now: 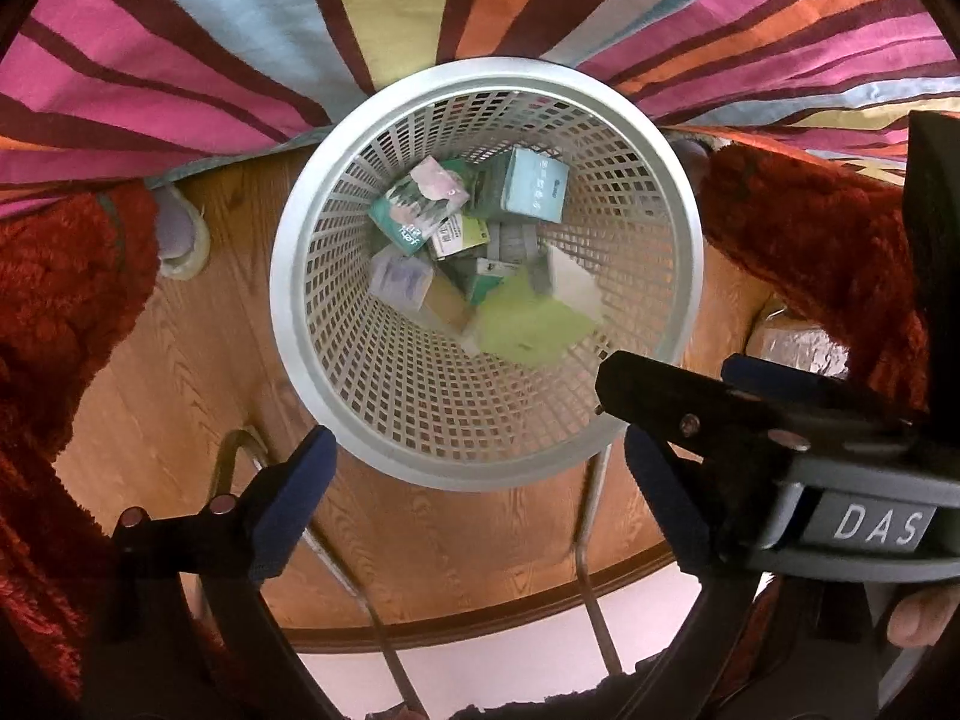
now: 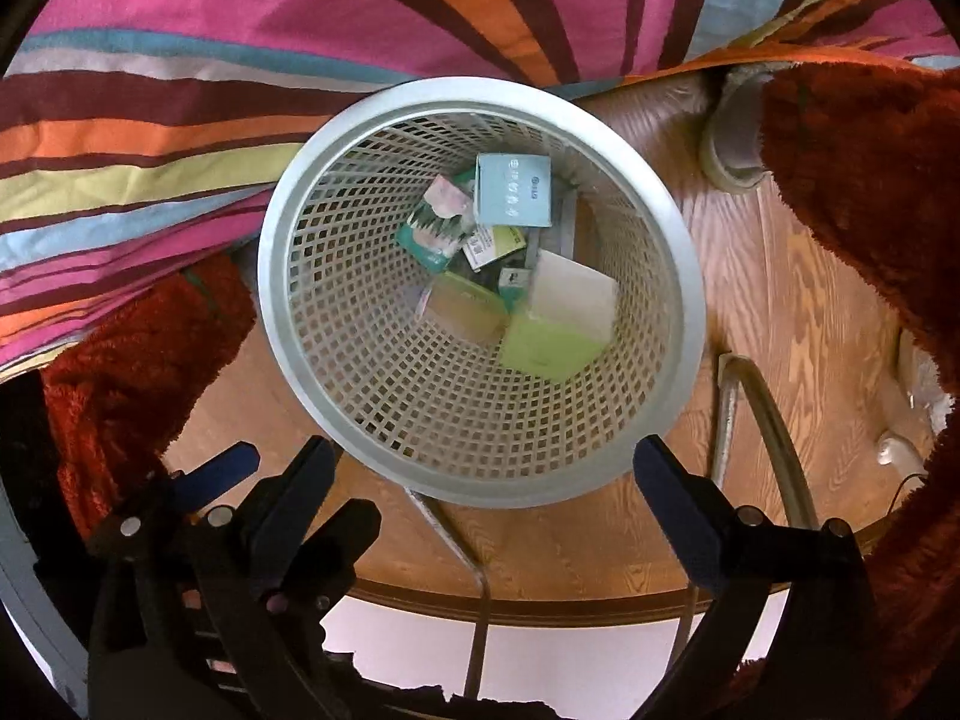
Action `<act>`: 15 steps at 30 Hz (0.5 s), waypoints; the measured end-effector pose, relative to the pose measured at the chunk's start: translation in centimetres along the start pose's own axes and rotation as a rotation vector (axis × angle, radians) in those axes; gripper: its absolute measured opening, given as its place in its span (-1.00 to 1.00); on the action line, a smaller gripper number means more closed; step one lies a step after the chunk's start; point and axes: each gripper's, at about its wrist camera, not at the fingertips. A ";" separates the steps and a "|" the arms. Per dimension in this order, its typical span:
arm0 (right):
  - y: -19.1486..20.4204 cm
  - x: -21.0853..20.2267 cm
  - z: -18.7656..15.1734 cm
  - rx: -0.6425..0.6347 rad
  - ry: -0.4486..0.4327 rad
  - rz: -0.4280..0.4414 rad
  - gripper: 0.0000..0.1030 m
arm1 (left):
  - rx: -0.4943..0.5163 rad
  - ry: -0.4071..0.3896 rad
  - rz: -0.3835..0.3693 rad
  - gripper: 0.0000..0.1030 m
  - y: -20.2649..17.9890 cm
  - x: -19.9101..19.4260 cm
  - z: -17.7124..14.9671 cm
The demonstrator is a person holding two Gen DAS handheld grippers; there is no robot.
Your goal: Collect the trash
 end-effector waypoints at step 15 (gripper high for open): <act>-0.1 -0.1 -0.3 0.022 -0.010 0.014 0.85 | -0.027 0.004 -0.002 0.82 0.2 -0.1 0.1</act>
Point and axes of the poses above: each gripper's, at about its wrist camera, not at the fingertips, and x roughly the way its jaws point, y to its left, z to its top, and after that the axes turned 9 degrees about -y, right-handed
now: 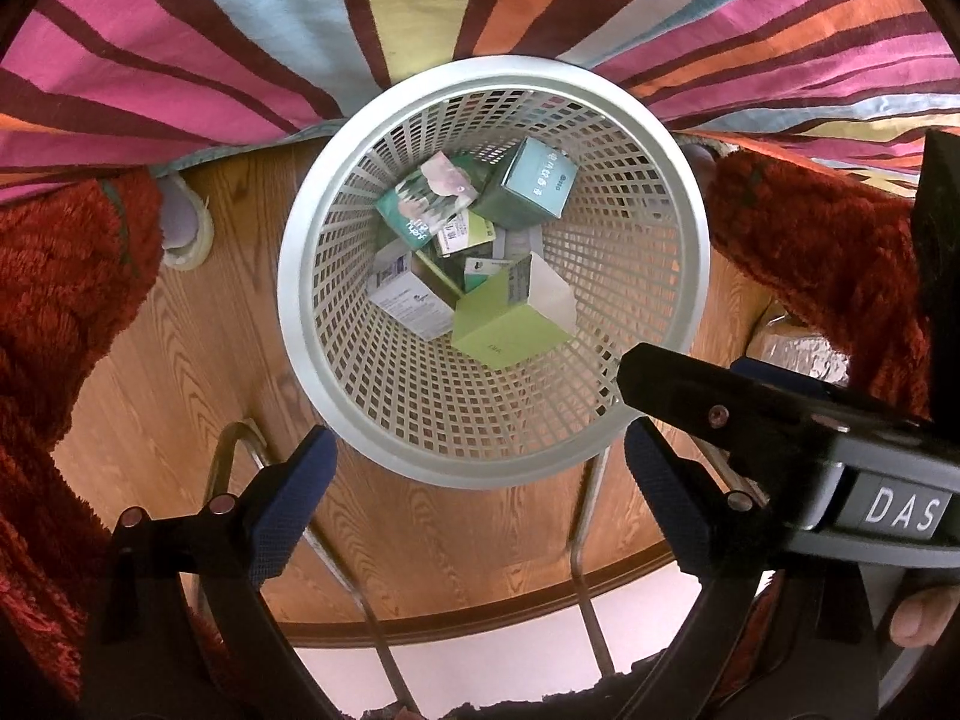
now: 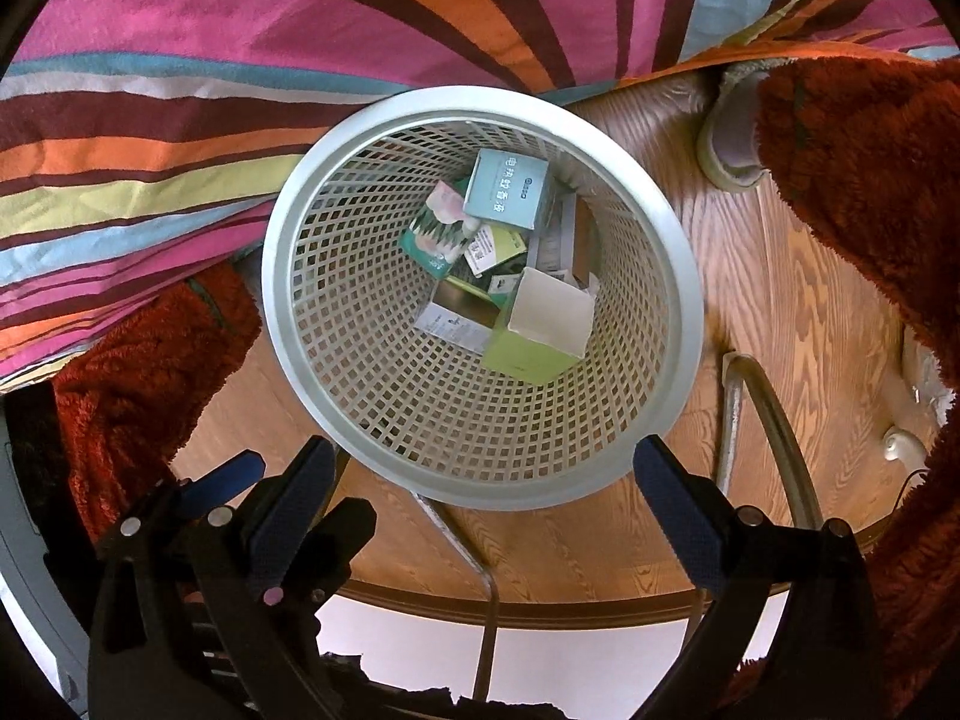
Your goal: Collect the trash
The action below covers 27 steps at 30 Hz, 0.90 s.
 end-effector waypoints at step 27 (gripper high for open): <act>-0.1 -1.7 -0.6 -0.011 -0.070 0.015 0.85 | -0.025 -0.066 0.028 0.82 0.8 -1.9 -0.5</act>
Point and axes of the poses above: each gripper's, at about its wrist camera, not at the fingertips, and x roughly the way its jaws point, y to its left, z to its top, and after that the axes turned 9 degrees about -y, right-handed
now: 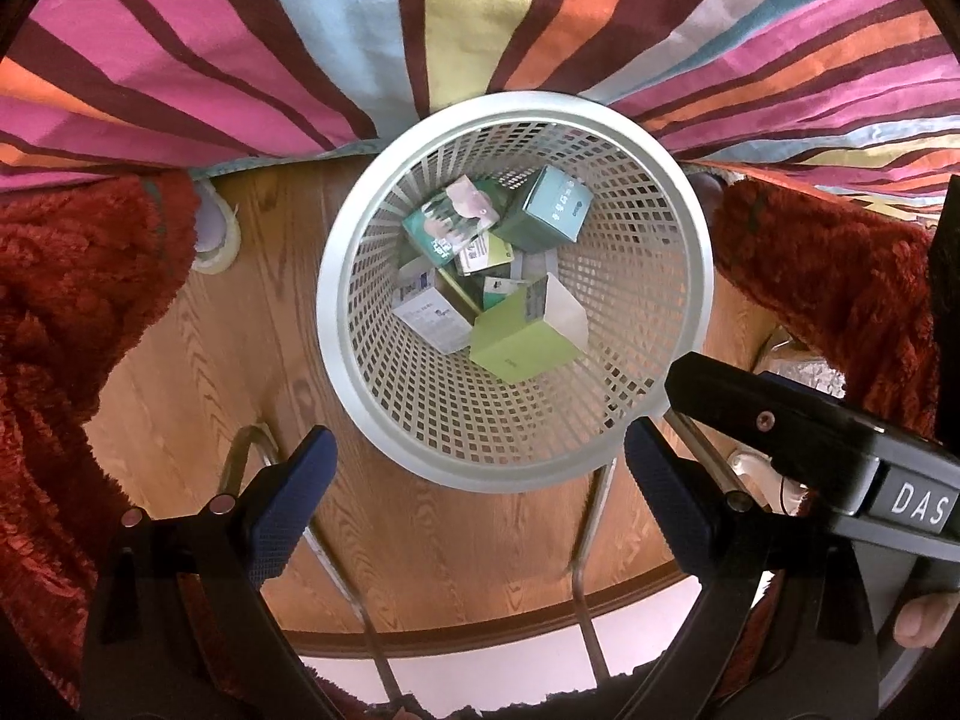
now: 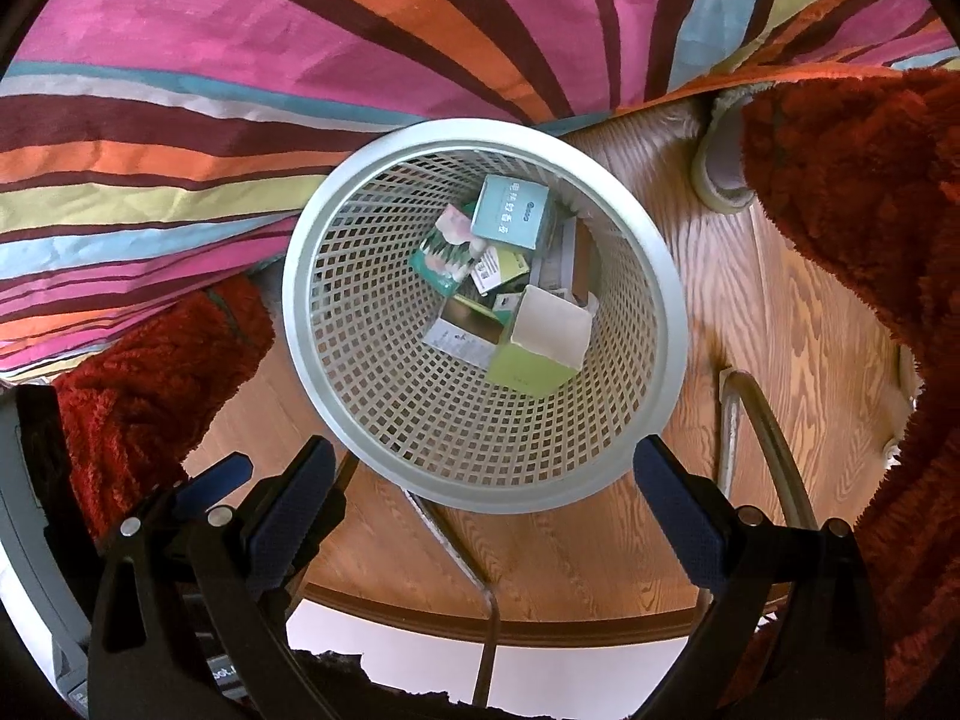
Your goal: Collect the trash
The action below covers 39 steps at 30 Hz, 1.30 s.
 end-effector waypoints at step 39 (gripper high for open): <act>2.0 -9.5 -0.8 -0.135 -0.466 0.088 0.85 | 0.021 -0.370 0.017 0.82 -0.5 -7.8 -0.7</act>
Point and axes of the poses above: each gripper's, at about its wrist camera, not at the fingertips, and x roughly the way its jaws point, y to its left, z to its top, and after that the axes turned 9 degrees about -y, right-handed
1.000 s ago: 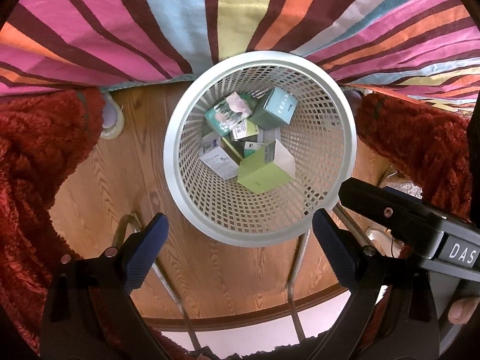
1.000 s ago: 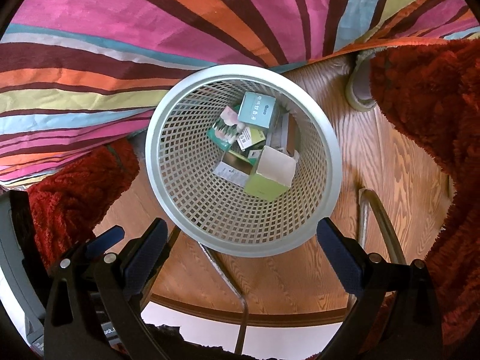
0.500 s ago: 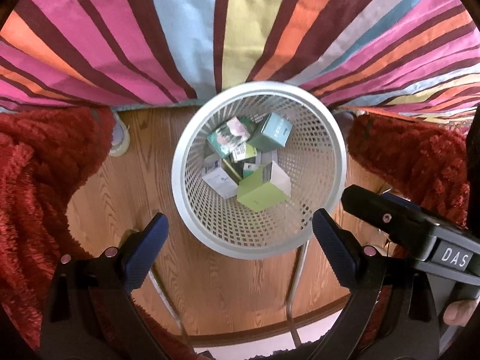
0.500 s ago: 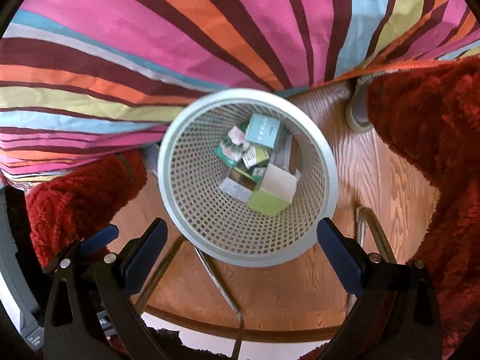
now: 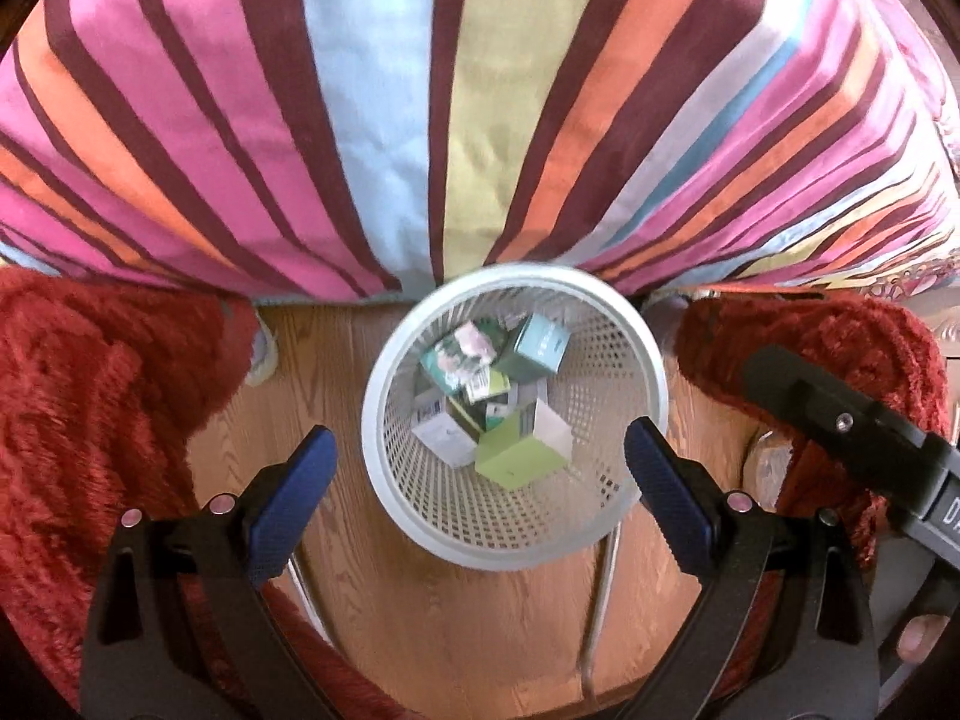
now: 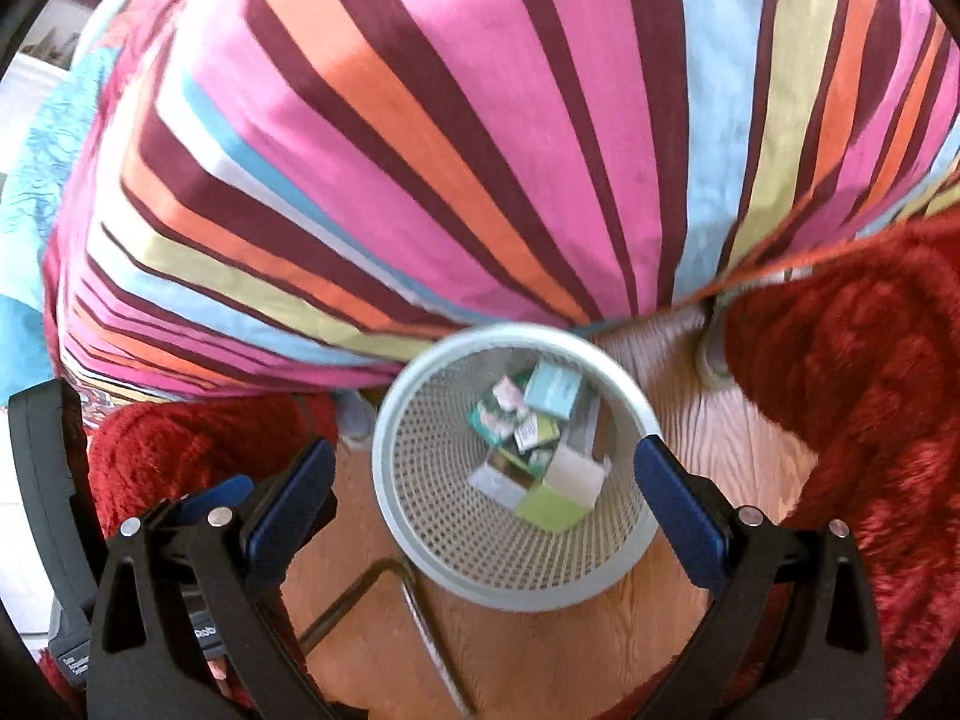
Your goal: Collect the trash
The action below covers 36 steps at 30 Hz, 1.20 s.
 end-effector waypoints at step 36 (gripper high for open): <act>3.9 -9.0 1.6 -0.237 -0.457 -0.038 0.85 | 0.125 -0.389 0.084 0.82 -1.6 -9.6 2.2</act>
Point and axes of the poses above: each gripper's, at about its wrist camera, not at the fingertips, and x roughly the way its jaws point, y to its left, z to its top, and after that the axes turned 9 degrees about -y, right-handed
